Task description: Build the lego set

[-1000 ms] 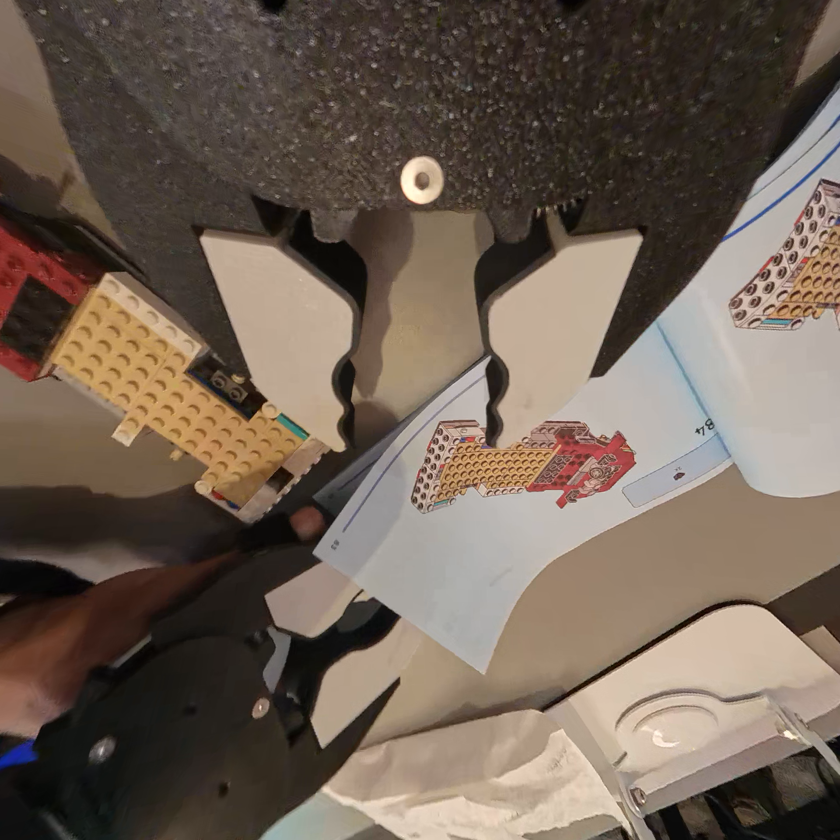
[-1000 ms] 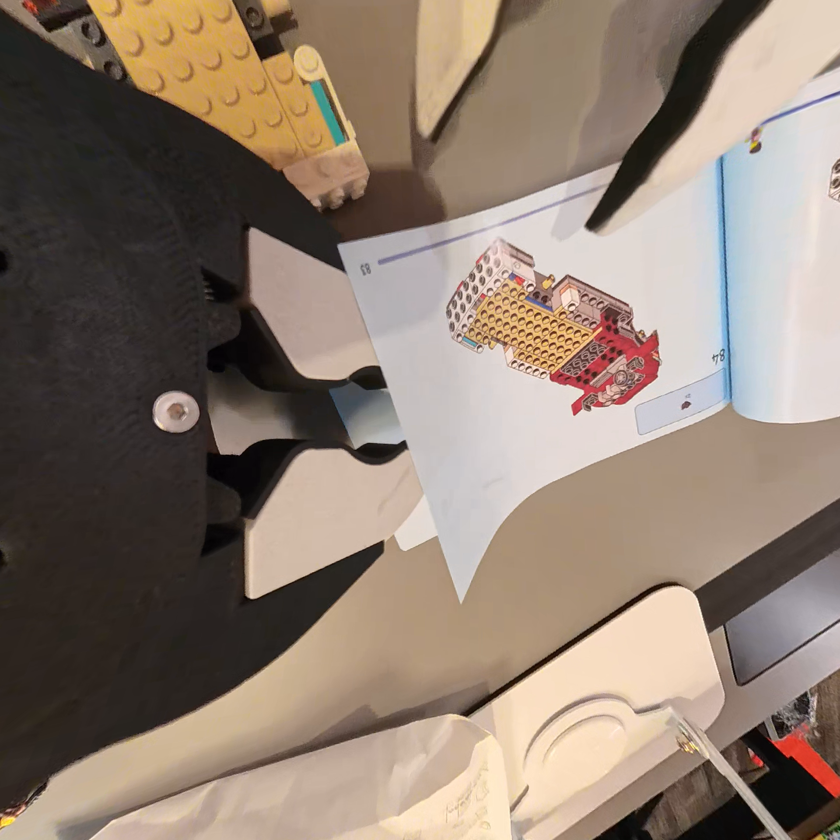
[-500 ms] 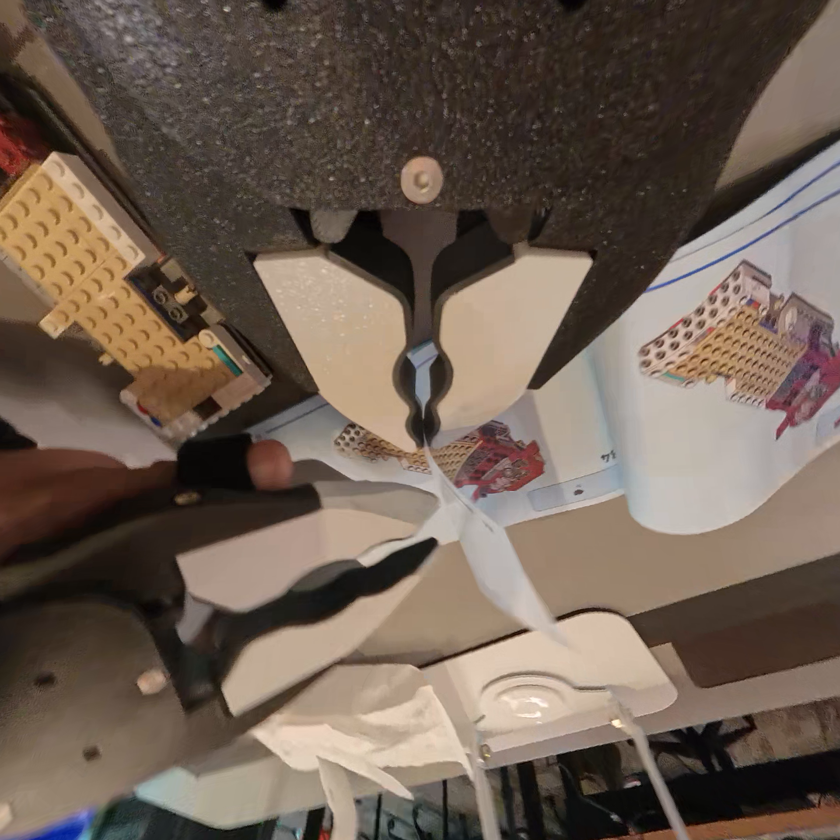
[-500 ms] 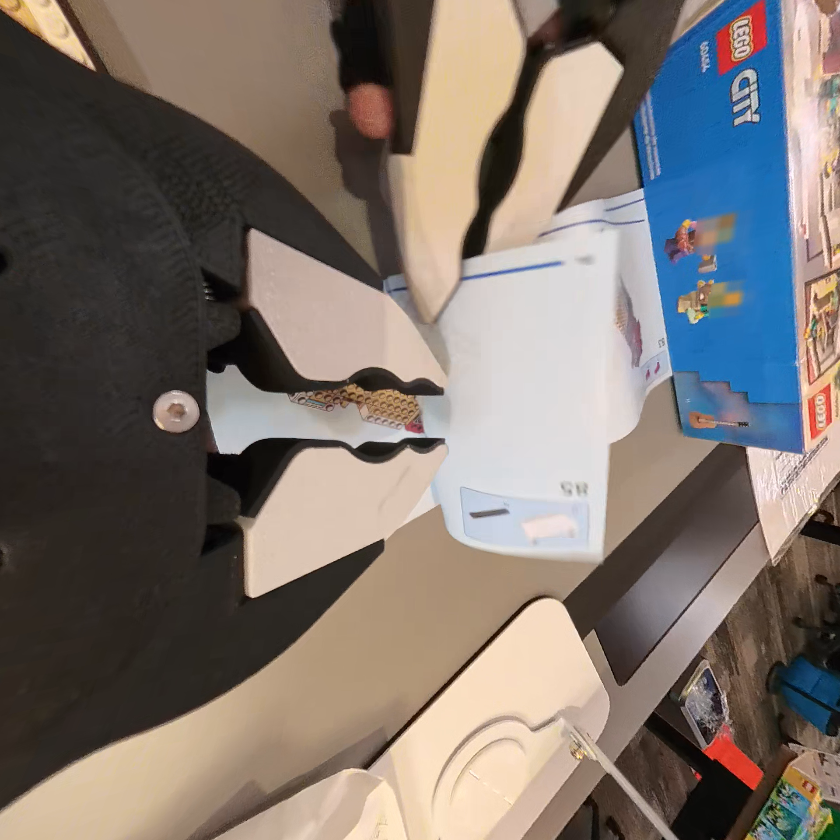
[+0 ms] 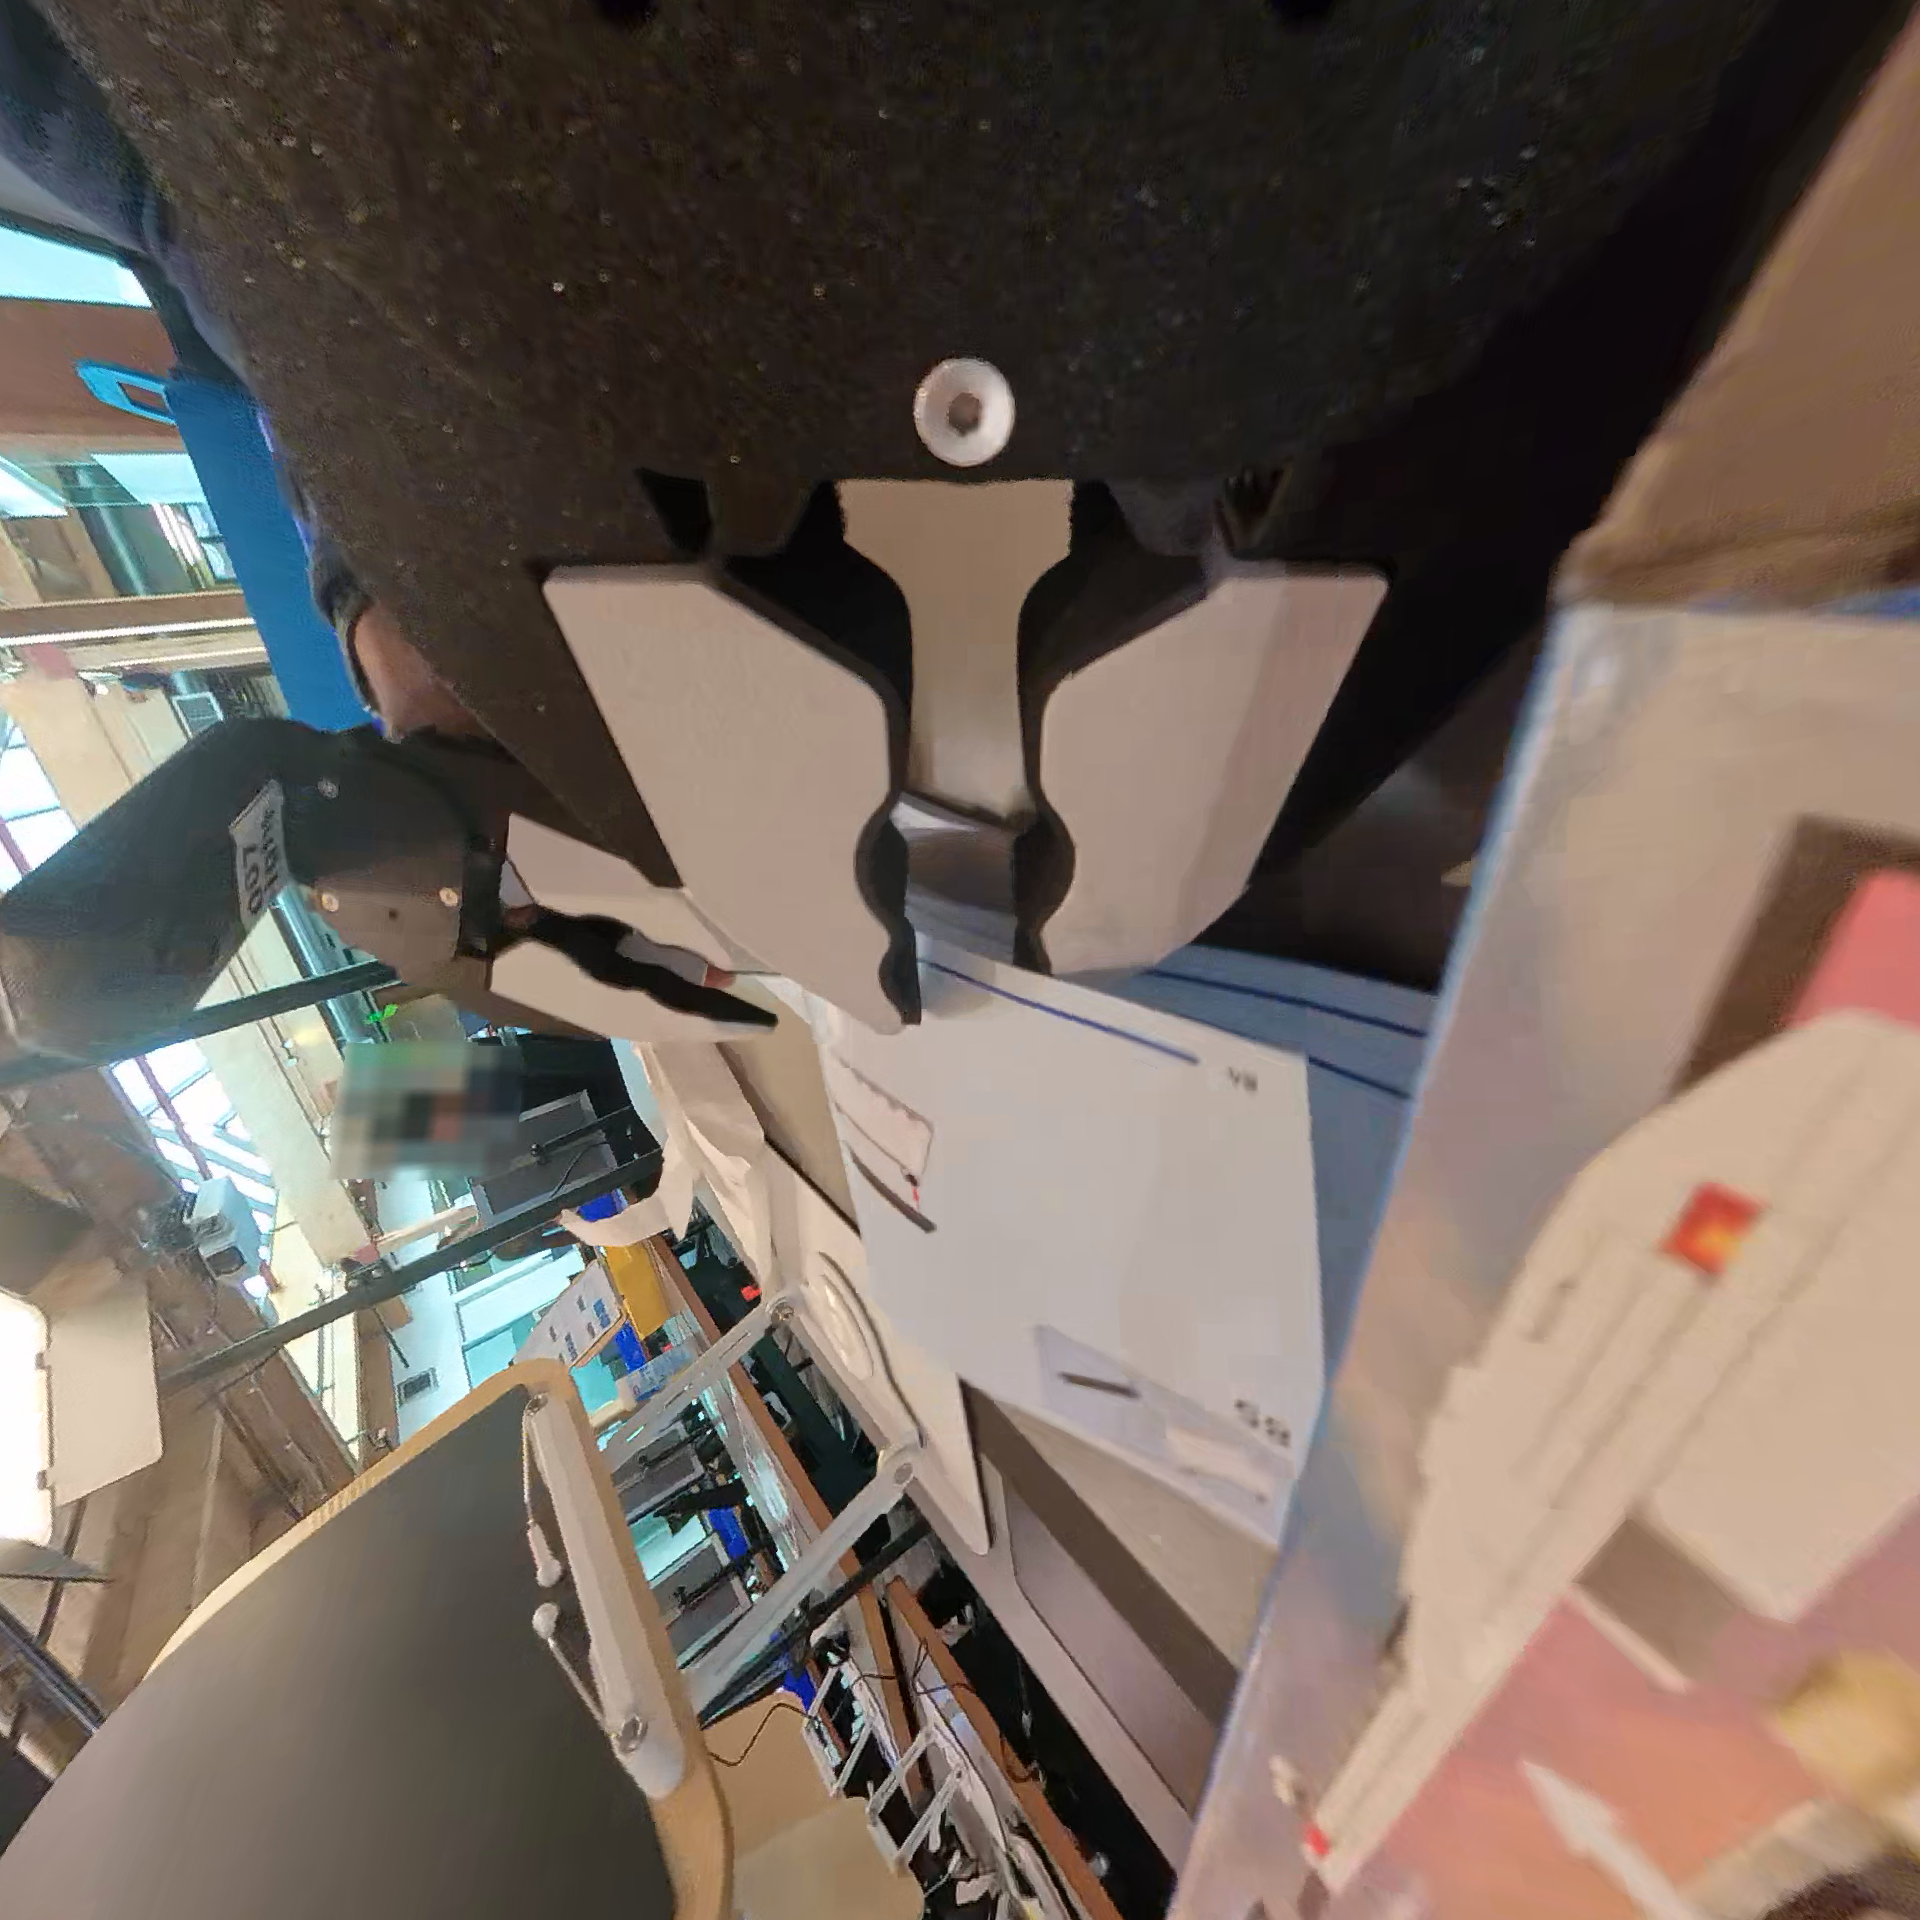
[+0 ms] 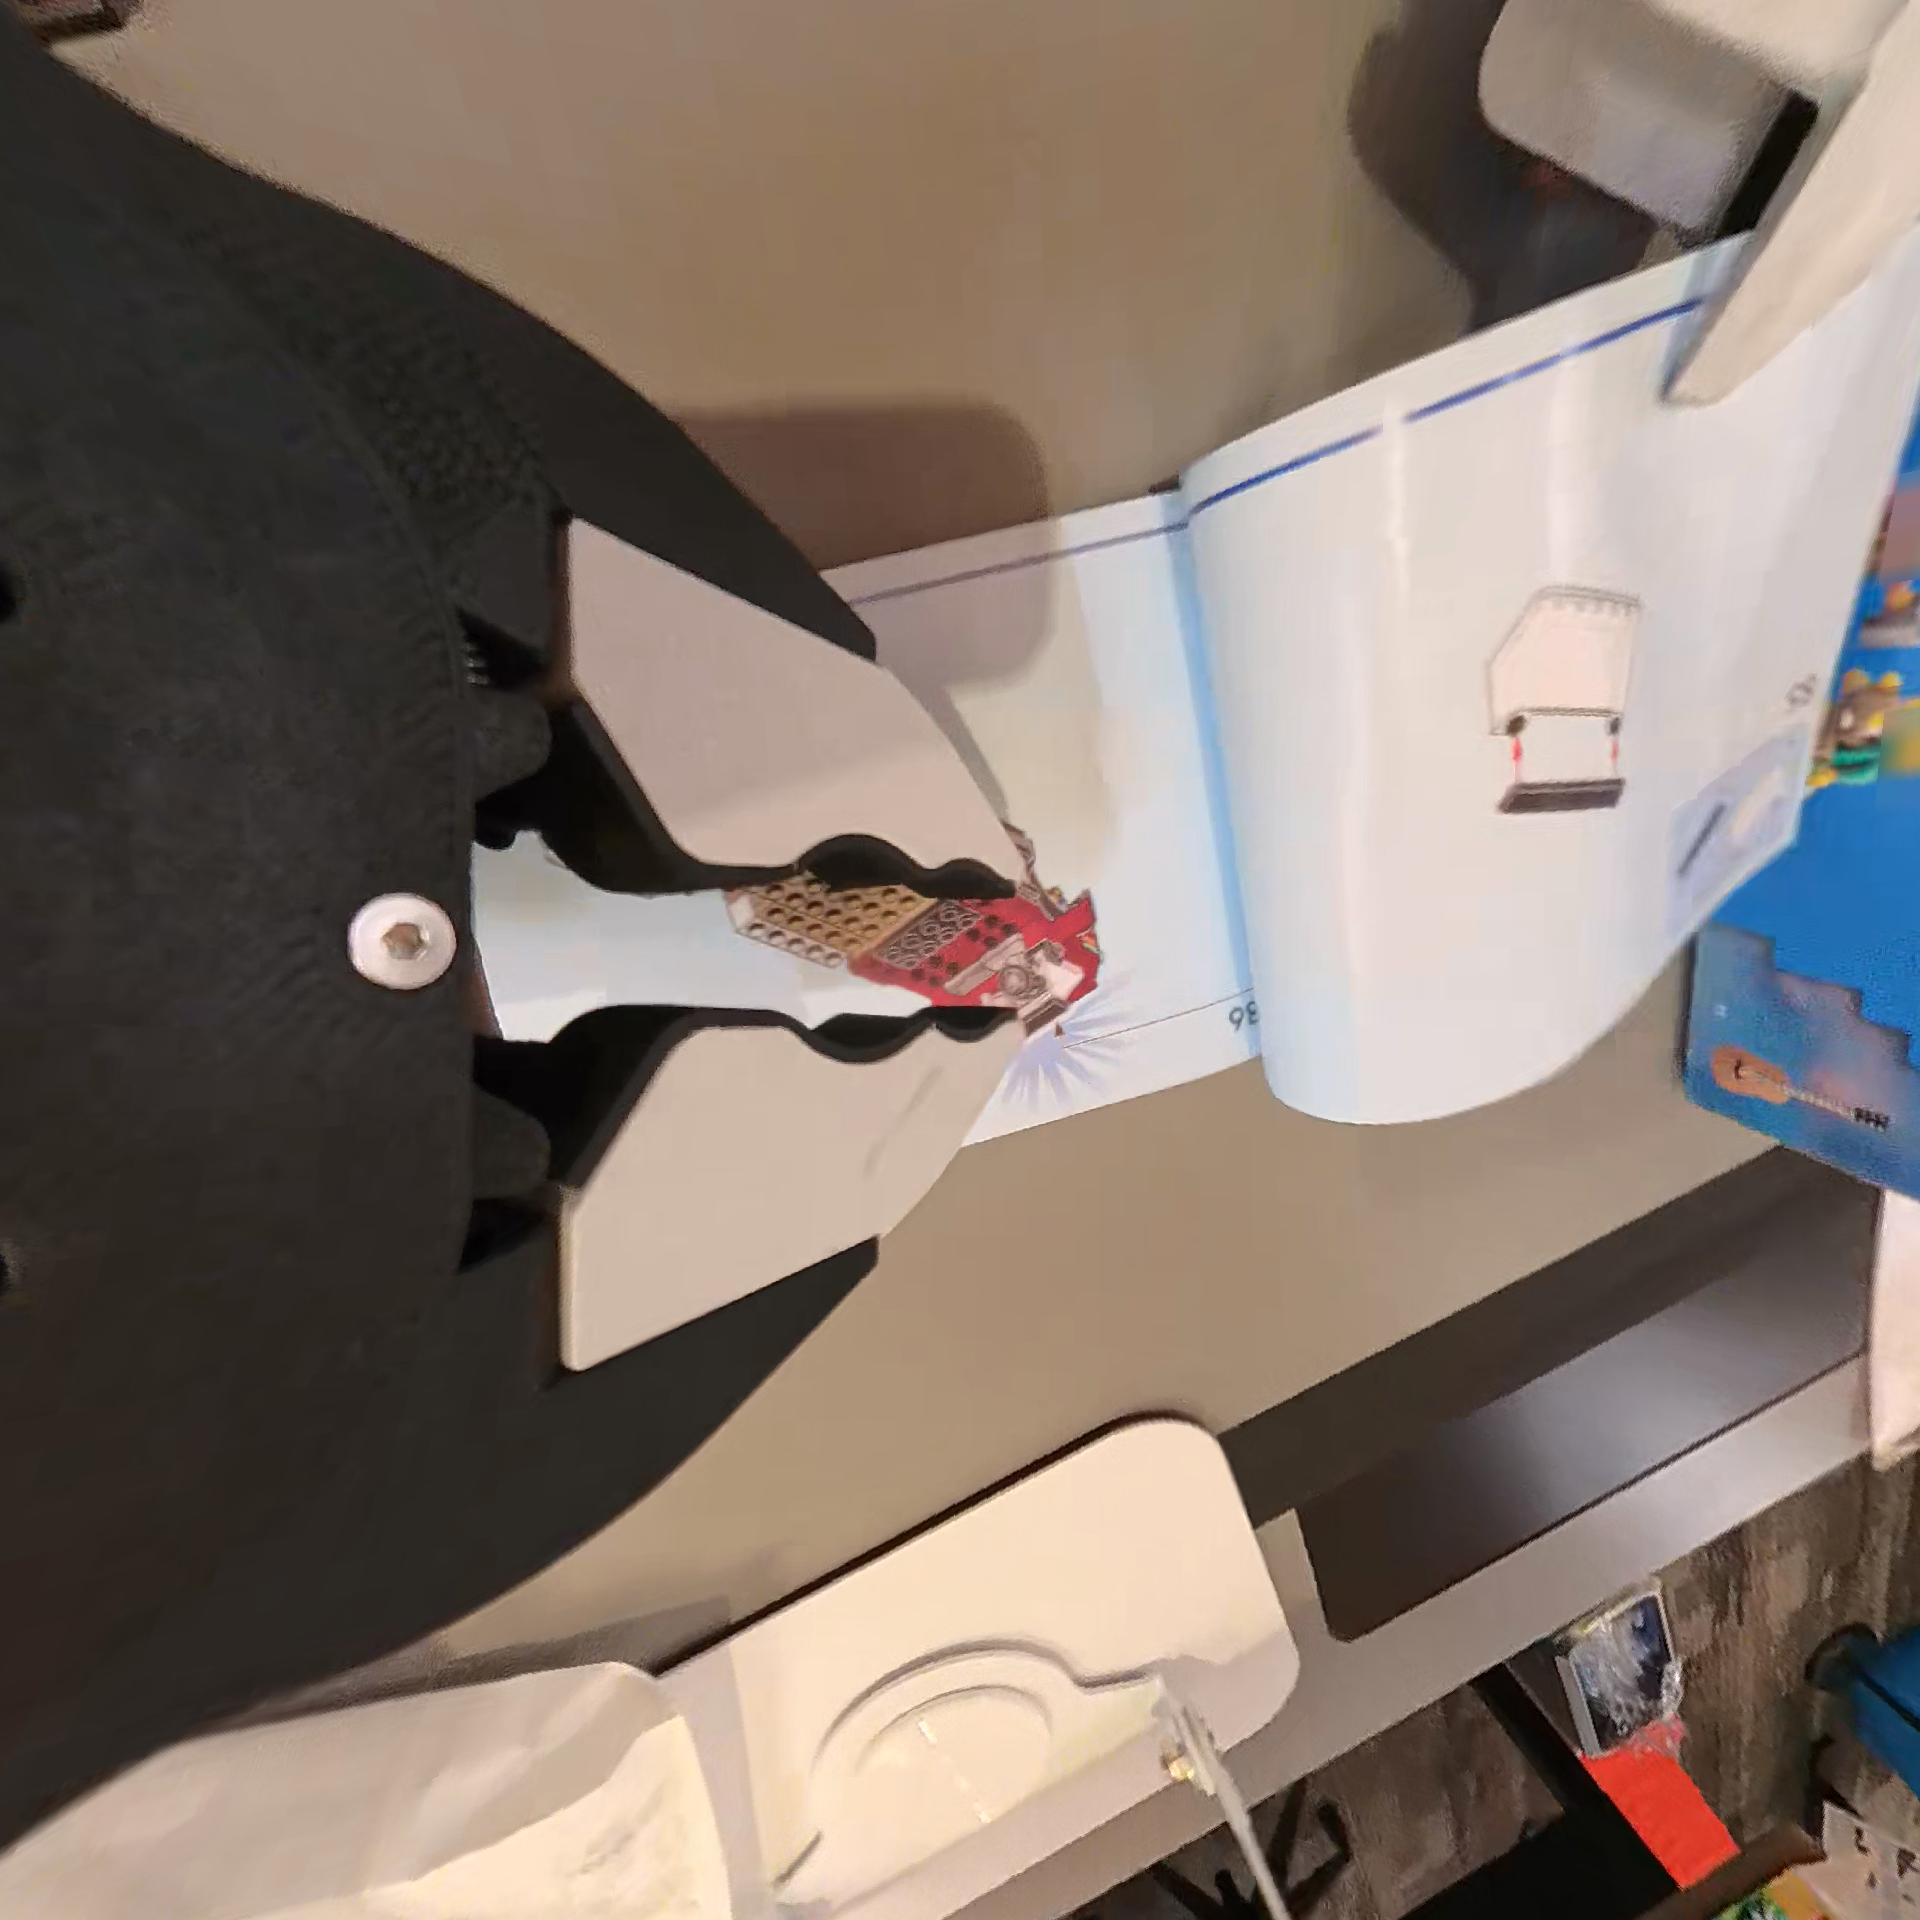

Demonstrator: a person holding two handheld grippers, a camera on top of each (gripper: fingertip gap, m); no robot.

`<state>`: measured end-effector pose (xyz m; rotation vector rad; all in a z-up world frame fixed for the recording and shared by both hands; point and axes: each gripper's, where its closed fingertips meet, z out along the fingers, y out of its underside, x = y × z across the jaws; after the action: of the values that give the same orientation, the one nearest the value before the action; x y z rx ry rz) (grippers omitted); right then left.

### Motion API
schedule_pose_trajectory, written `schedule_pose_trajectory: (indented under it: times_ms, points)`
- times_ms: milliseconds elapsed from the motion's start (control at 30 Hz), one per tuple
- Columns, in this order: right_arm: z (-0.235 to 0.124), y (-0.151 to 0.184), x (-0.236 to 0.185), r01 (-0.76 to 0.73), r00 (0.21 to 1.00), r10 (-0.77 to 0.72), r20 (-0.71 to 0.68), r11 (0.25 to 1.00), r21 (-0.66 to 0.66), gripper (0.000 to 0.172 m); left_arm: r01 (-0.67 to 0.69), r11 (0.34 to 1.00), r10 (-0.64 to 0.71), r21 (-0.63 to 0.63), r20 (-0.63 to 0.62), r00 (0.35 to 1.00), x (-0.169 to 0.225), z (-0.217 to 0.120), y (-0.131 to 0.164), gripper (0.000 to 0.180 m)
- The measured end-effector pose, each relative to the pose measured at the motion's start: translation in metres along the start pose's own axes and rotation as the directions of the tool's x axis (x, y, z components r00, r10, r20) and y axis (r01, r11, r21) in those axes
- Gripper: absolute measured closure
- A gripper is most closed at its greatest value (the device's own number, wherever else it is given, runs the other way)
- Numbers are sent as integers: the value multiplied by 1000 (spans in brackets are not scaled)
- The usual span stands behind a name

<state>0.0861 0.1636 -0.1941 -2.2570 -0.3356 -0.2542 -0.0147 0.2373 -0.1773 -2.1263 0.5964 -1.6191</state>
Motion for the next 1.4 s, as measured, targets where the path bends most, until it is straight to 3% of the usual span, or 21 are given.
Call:
schedule_pose_trajectory:
  times_ms: [100,300,433,667,967,1200,1400]
  points:
    - [13,-5,-2,23,1000,-22,20,999,-35,152,41,999,-42,-30,-15,999,-4,-7,4,154]
    - [31,-14,-10,77,996,-73,49,994,-76,152,-15,997,17,-81,18,1000,-8,-24,13,146]
    - [37,-26,-19,102,993,-97,70,992,-71,152,-63,996,66,-56,62,996,-16,-38,7,146]
    - [41,-45,-24,113,991,-109,76,992,-59,152,-17,1000,17,8,53,998,-21,-50,-12,141]
    - [39,-45,-20,102,993,-98,61,992,-70,151,-21,1000,21,1,37,999,-18,-49,-12,140]
    - [2,-24,-3,34,999,-34,-24,999,-2,152,-83,996,85,-25,96,992,-26,-43,-7,139]
    - [-60,16,7,4,991,5,-133,998,62,154,-225,974,225,-10,47,973,-7,-37,-6,139]
